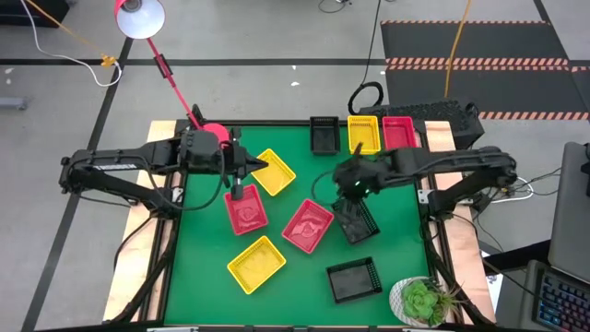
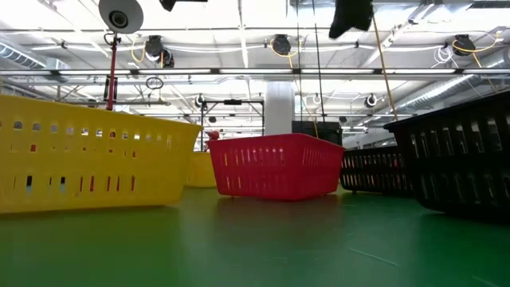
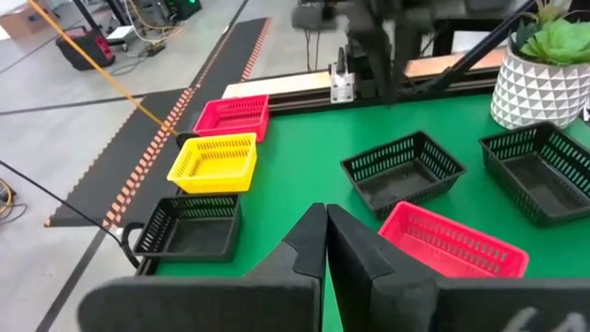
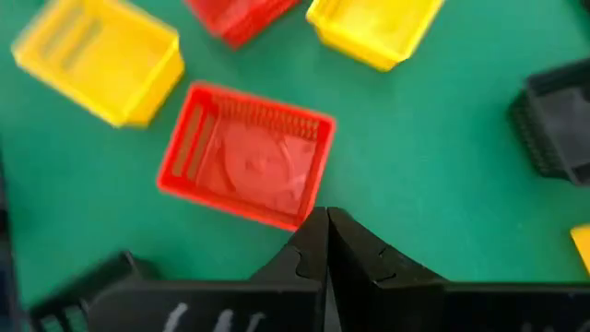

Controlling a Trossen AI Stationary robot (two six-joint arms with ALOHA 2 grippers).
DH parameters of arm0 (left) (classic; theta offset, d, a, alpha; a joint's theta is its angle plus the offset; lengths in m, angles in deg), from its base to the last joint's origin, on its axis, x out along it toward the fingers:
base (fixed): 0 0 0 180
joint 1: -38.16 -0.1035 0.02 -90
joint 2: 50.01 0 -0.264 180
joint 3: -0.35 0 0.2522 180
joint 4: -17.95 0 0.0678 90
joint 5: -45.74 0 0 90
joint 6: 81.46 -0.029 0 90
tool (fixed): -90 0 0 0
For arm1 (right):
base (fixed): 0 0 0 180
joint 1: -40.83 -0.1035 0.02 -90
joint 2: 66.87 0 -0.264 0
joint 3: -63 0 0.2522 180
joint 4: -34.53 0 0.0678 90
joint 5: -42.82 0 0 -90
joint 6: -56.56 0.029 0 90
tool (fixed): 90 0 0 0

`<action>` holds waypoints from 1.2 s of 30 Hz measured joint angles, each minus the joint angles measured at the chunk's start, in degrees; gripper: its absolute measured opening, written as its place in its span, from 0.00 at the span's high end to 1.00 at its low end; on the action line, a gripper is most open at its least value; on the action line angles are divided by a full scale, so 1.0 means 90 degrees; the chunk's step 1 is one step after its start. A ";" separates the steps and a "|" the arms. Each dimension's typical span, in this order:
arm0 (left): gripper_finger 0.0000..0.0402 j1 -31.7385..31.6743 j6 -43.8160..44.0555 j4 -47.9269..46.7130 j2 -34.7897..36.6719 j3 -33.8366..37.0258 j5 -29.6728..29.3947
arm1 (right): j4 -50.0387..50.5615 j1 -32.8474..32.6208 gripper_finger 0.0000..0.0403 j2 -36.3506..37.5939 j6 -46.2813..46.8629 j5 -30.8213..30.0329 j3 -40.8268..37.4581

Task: Stack baskets by color
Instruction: Stack the bottom right red bin on the top red bin

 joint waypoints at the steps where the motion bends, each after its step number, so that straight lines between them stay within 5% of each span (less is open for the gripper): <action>1: 0.96 0.0000 0.0000 0.0007 0.0004 0.0000 0.0000 | -0.0007 -0.0048 1.00 -0.0119 -0.0216 0.0069 0.0000; 21: 0.93 0.0000 -0.0005 0.0001 0.0005 0.0000 -0.0002 | -0.0733 -0.0797 0.71 -0.1888 -0.3443 0.0649 -0.0002; 36: 0.97 0.0000 -0.0001 -0.0022 0.0005 0.0000 -0.0005 | -0.0783 -0.0835 0.76 -0.2560 -0.4557 0.0970 -0.0008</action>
